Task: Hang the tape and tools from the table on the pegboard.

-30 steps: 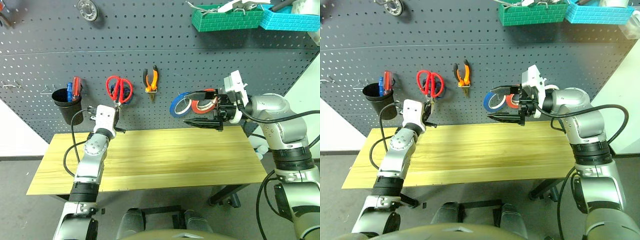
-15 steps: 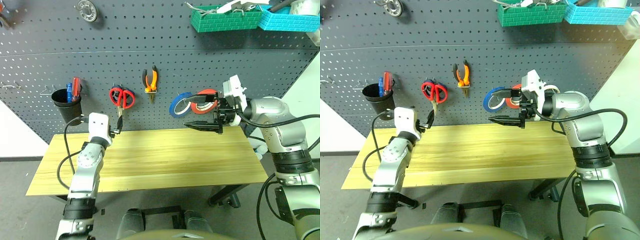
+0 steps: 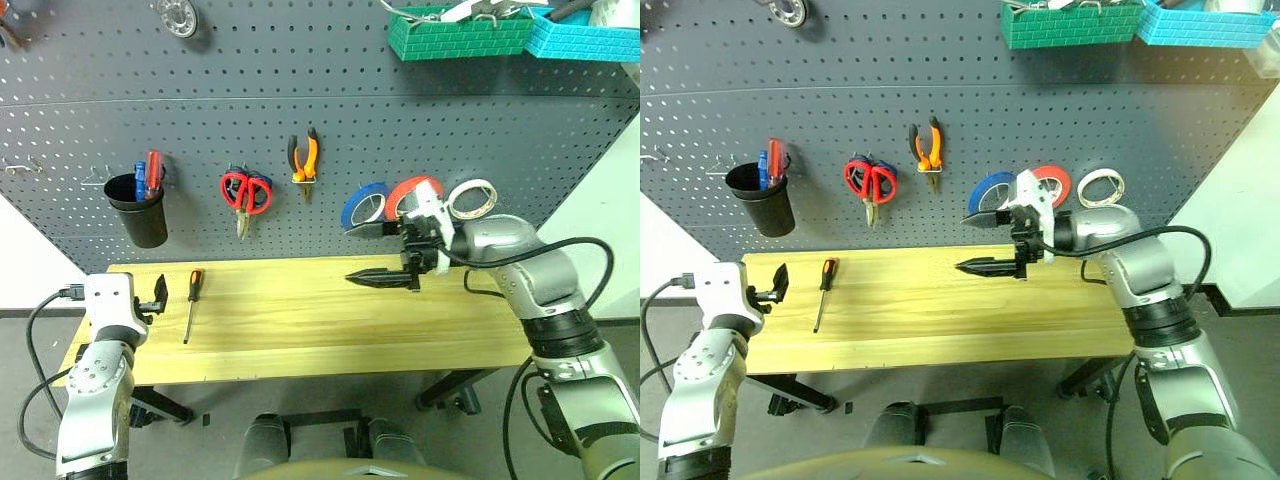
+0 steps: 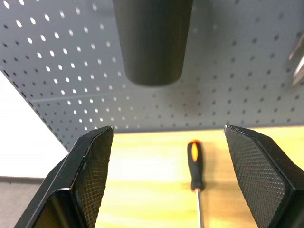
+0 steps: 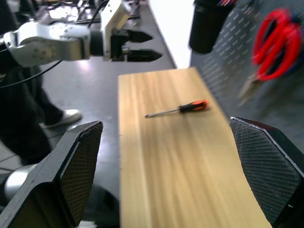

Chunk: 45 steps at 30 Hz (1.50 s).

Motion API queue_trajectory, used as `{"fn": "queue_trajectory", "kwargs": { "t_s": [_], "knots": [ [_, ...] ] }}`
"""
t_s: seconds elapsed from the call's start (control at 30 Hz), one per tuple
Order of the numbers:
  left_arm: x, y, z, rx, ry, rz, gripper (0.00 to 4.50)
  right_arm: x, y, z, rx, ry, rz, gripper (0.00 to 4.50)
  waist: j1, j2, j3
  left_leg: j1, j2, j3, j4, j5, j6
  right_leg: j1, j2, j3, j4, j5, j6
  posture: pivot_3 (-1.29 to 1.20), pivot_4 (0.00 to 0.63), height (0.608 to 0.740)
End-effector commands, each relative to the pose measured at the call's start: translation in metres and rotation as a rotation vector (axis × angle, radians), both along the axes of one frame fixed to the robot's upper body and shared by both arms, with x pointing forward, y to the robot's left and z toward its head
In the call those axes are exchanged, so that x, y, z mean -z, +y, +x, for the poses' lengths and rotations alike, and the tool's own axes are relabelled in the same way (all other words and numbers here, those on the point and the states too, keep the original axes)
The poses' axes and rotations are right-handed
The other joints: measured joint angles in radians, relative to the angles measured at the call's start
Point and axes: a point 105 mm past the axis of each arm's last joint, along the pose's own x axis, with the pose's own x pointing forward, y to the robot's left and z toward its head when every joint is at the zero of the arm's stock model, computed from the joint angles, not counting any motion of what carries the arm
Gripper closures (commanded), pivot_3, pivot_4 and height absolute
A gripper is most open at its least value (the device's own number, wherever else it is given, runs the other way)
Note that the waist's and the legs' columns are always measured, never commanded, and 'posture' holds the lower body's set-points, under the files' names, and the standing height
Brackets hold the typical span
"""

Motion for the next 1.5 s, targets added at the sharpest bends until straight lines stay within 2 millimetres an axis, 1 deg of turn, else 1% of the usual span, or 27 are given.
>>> {"fn": "queue_trajectory", "kwargs": {
  "t_s": [0.03, 0.13, 0.27, 0.37, 0.43, 0.47, 0.53, 0.6, 0.67, 0.73, 0.8, 0.93, 0.97, 1.13, 1.23, 1.3, 1.4, 1.5],
  "knots": [
    [0.001, 0.003, 0.008, 0.001, 0.042, -0.03, 0.59, 0.003, 0.017, 0.003, -0.004, 0.014, 0.001, 0.0, 0.0, 0.001, 0.01, 0.0, 0.0, 0.0, 0.0, 0.0, 0.0, -0.001, 0.0, 0.0, 0.0, 0.0, 0.0, 0.24, 0.159, 0.74],
    [0.013, 0.011, 0.015, -0.028, 0.134, -0.063, 0.59, 0.01, 0.031, 0.005, -0.008, 0.038, -0.002, 0.0, 0.002, -0.001, 0.026, -0.002, 0.0, 0.0, 0.0, 0.0, 0.0, -0.003, 0.0, -0.001, 0.001, 0.0, 0.0, 0.25, 0.18, 0.74],
    [0.017, 0.016, 0.026, -0.023, 0.166, -0.086, 0.59, 0.024, 0.05, 0.008, -0.025, 0.053, -0.019, 0.0, 0.002, -0.003, 0.056, -0.002, 0.0, 0.0, 0.0, 0.0, 0.0, -0.005, 0.0, 0.0, 0.003, 0.0, 0.0, 0.26, 0.223, 0.74],
    [0.017, 0.016, 0.035, 0.001, 0.175, -0.089, 0.59, 0.033, 0.059, 0.012, -0.032, 0.045, -0.043, 0.0, 0.003, -0.004, 0.081, -0.004, 0.001, 0.0, 0.0, 0.0, 0.0, -0.008, 0.0, 0.0, 0.005, 0.0, -0.001, 0.27, 0.258, 0.74],
    [0.015, 0.016, 0.043, 0.017, 0.177, -0.092, 0.59, 0.039, 0.065, 0.019, -0.014, 0.036, -0.059, 0.0, 0.003, -0.004, 0.102, -0.005, 0.001, 0.0, 0.0, 0.0, 0.0, -0.009, 0.0, 0.0, 0.006, 0.0, -0.001, 0.27, 0.278, 0.74],
    [0.014, 0.016, 0.047, 0.019, 0.179, -0.093, 0.59, 0.039, 0.067, 0.021, -0.009, 0.033, -0.057, 0.0, 0.004, -0.004, 0.109, -0.005, 0.001, 0.0, 0.0, 0.0, 0.0, -0.009, 0.0, 0.0, 0.006, 0.0, -0.001, 0.27, 0.283, 0.74],
    [0.013, 0.017, 0.057, 0.027, 0.185, -0.105, 0.59, 0.037, 0.073, 0.025, -0.007, 0.028, -0.042, 0.0, 0.006, -0.003, 0.127, -0.012, 0.001, -0.001, 0.001, 0.002, 0.002, -0.015, 0.0, 0.0, 0.007, 0.0, -0.001, 0.27, 0.303, 0.74],
    [0.013, 0.018, 0.067, 0.027, 0.2, -0.117, 0.59, 0.037, 0.078, 0.029, -0.005, 0.018, -0.04, 0.0, 0.008, -0.007, 0.146, -0.017, 0.001, -0.001, 0.002, 0.002, 0.004, -0.02, 0.0, 0.0, 0.011, -0.001, -0.002, 0.27, 0.32, 0.74],
    [0.014, 0.019, 0.075, 0.031, 0.219, -0.11, 0.59, 0.039, 0.081, 0.031, -0.005, 0.005, -0.051, 0.0, 0.007, -0.01, 0.159, -0.018, 0.0, -0.001, 0.004, 0.003, 0.004, -0.023, 0.0, 0.0, 0.021, -0.006, -0.006, 0.27, 0.336, 0.74],
    [0.013, 0.016, 0.084, 0.05, 0.224, -0.116, 0.59, 0.04, 0.084, 0.035, 0.008, -0.002, -0.055, 0.0, 0.006, -0.01, 0.174, -0.017, 0.0, -0.002, 0.003, 0.003, 0.004, -0.025, 0.001, 0.0, 0.024, -0.008, -0.008, 0.26, 0.351, 0.74],
    [0.013, 0.013, 0.091, 0.058, 0.235, -0.126, 0.59, 0.04, 0.085, 0.038, 0.016, -0.007, -0.06, 0.0, 0.005, -0.009, 0.186, -0.017, 0.0, -0.002, 0.002, 0.003, 0.004, -0.026, 0.001, -0.001, 0.026, -0.01, -0.011, 0.26, 0.366, 0.74],
    [0.013, 0.015, 0.103, 0.033, 0.259, -0.133, 0.59, 0.04, 0.085, 0.04, 0.029, -0.006, -0.063, 0.0, 0.003, -0.012, 0.214, -0.017, 0.0, -0.002, 0.003, 0.003, 0.004, -0.029, 0.001, -0.001, 0.036, -0.014, -0.012, 0.24, 0.391, 0.74],
    [0.012, 0.015, 0.107, 0.023, 0.259, -0.145, 0.59, 0.041, 0.084, 0.04, 0.033, -0.002, -0.065, 0.0, 0.002, -0.012, 0.22, -0.017, 0.0, -0.003, 0.002, 0.003, 0.004, -0.029, 0.001, -0.001, 0.036, -0.016, -0.01, 0.24, 0.397, 0.74],
    [0.007, 0.017, 0.126, -0.001, 0.269, -0.172, 0.59, 0.049, 0.081, 0.038, 0.05, 0.023, -0.09, 0.0, 0.0, -0.014, 0.244, -0.018, 0.0, -0.004, 0.003, 0.003, 0.004, -0.03, 0.002, -0.001, 0.038, -0.016, -0.01, 0.22, 0.414, 0.74],
    [0.001, 0.023, 0.133, -0.033, 0.272, -0.165, 0.59, 0.052, 0.081, 0.036, 0.05, 0.026, -0.097, 0.0, -0.002, -0.014, 0.252, -0.018, 0.0, -0.004, 0.003, 0.003, 0.004, -0.03, 0.001, -0.001, 0.038, -0.016, -0.01, 0.2, 0.419, 0.74],
    [0.003, 0.029, 0.133, -0.079, 0.295, -0.199, 0.59, 0.052, 0.081, 0.036, 0.055, 0.024, -0.099, 0.0, -0.005, -0.014, 0.258, -0.019, 0.0, -0.004, 0.002, 0.003, 0.004, -0.031, 0.001, -0.001, 0.038, -0.016, -0.01, 0.2, 0.416, 0.74],
    [0.013, 0.033, 0.129, -0.141, 0.346, -0.258, 0.59, 0.053, 0.08, 0.038, 0.075, 0.017, -0.107, 0.0, -0.006, -0.014, 0.262, -0.019, 0.0, -0.004, 0.001, 0.003, 0.004, -0.032, 0.001, -0.002, 0.038, -0.016, -0.009, 0.19, 0.413, 0.74],
    [0.022, 0.033, 0.124, -0.187, 0.381, -0.326, 1.18, 0.054, 0.075, 0.038, 0.082, 0.014, -0.115, 0.0, -0.007, -0.014, 0.262, -0.019, 0.0, -0.004, 0.0, 0.003, 0.004, -0.033, 0.001, -0.002, 0.038, -0.017, -0.008, 0.18, 0.409, 0.74]
  ]
}}
